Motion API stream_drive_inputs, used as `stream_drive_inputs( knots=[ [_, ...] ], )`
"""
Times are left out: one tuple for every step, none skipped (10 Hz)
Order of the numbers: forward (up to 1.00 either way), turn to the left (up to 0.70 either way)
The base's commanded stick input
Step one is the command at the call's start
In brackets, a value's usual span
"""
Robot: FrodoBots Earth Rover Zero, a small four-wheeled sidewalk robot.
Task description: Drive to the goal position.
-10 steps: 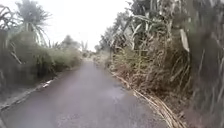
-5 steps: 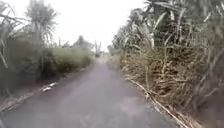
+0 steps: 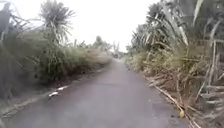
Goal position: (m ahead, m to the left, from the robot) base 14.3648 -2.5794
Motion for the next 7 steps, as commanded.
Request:
stream_drive_inputs(
  knots=[
    [1.0, 0.0],
    [1.0, 0.0],
    [1.0, 0.0],
    [1.0, 0.0],
    [1.0, 0.0],
    [1.0, 0.0],
    [1.0, 0.0]
  ],
)
